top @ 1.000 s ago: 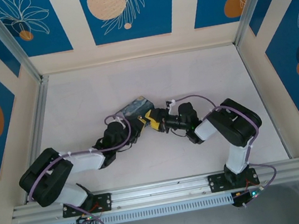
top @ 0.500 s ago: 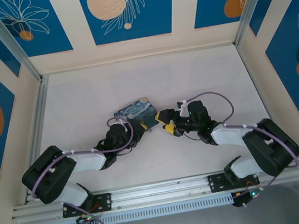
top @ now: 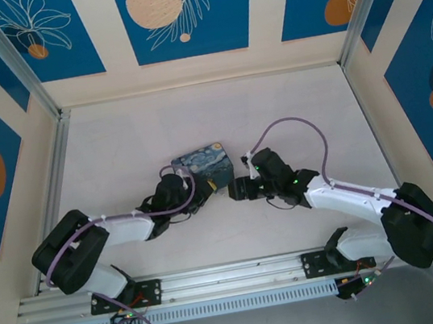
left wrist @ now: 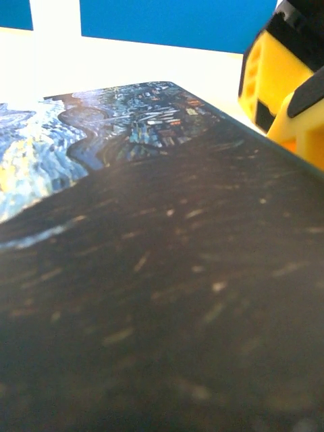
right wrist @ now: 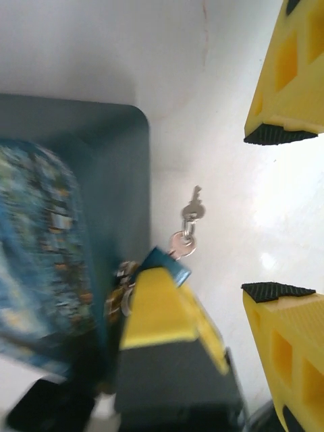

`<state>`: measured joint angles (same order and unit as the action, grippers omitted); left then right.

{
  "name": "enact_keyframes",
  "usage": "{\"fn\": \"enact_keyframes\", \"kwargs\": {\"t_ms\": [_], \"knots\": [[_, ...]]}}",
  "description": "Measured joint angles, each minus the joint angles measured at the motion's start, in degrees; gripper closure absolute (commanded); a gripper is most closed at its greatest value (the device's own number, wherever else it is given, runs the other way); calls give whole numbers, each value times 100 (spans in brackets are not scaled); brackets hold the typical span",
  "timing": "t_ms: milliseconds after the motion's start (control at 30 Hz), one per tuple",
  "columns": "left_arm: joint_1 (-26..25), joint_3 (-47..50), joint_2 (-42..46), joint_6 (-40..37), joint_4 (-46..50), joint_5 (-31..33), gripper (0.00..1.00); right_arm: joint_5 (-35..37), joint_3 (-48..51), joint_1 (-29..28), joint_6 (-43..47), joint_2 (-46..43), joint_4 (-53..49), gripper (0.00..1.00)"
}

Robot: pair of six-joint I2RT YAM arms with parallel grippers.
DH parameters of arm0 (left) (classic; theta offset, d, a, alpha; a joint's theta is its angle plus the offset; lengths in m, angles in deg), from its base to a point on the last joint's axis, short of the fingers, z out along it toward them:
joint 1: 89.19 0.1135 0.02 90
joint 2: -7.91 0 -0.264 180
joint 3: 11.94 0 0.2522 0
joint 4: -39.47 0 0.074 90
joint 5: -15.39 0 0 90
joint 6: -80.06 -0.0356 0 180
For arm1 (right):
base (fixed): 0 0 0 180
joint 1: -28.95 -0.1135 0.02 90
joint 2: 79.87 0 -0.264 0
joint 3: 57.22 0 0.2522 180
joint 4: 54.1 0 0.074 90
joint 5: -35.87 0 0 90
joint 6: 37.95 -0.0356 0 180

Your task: Unlock the padlock with the key

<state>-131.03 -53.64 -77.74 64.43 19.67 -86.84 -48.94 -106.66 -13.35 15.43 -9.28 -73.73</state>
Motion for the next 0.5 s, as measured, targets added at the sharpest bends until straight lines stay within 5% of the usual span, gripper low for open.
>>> {"fn": "enact_keyframes", "kwargs": {"t_ms": [233,500], "knots": [[0,-278,-4,-9,254,-269,100,1058,-179,-807,778,568,-168,49],[4,-334,-98,-107,317,-420,100,1615,-334,-984,1128,887,-162,53]]}}
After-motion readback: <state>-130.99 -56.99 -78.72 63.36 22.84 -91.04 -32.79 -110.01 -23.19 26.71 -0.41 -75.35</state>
